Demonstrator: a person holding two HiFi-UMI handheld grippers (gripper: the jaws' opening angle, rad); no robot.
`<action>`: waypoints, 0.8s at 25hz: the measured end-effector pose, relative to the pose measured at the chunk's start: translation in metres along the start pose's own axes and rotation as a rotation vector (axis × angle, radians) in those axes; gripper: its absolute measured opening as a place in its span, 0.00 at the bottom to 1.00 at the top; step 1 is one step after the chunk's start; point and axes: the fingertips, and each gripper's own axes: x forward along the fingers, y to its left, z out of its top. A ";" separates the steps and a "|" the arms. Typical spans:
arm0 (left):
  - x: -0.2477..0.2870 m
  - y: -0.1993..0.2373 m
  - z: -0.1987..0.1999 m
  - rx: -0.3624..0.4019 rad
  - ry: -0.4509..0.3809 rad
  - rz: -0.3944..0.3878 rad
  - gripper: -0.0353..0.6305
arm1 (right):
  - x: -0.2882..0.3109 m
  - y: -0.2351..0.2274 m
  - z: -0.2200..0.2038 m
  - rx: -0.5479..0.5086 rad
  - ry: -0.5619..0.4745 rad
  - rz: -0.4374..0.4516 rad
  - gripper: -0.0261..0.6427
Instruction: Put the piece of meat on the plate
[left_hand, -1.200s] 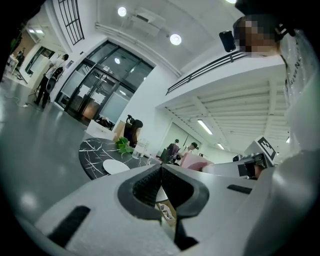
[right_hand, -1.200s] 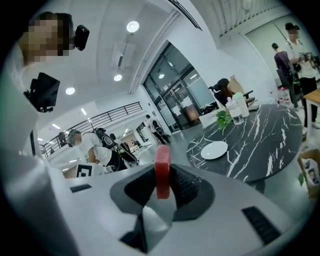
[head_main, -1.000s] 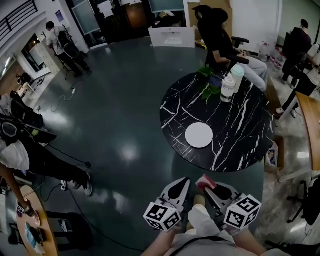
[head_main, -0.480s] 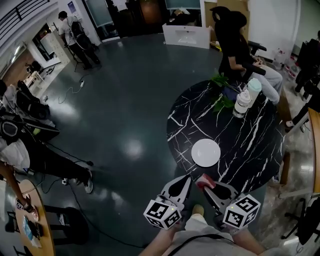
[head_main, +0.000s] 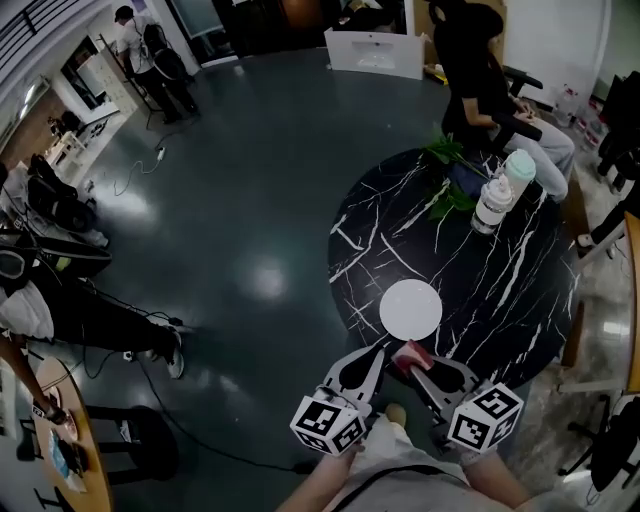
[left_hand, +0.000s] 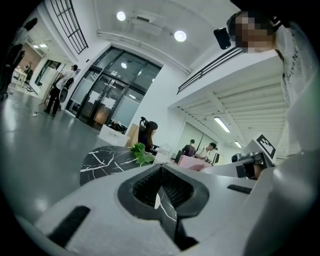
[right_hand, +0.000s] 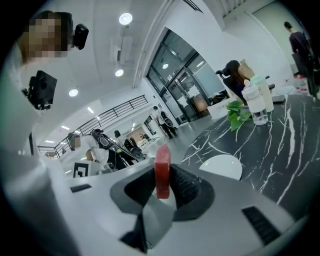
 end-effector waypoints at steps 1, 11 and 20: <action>0.003 0.002 -0.003 -0.004 0.010 0.002 0.07 | 0.001 -0.005 -0.002 0.008 0.007 -0.005 0.17; 0.054 0.043 -0.008 -0.011 0.057 -0.013 0.07 | 0.033 -0.055 -0.004 0.038 0.089 -0.064 0.17; 0.081 0.098 -0.011 0.013 0.090 0.031 0.07 | 0.079 -0.110 -0.020 0.085 0.266 -0.127 0.17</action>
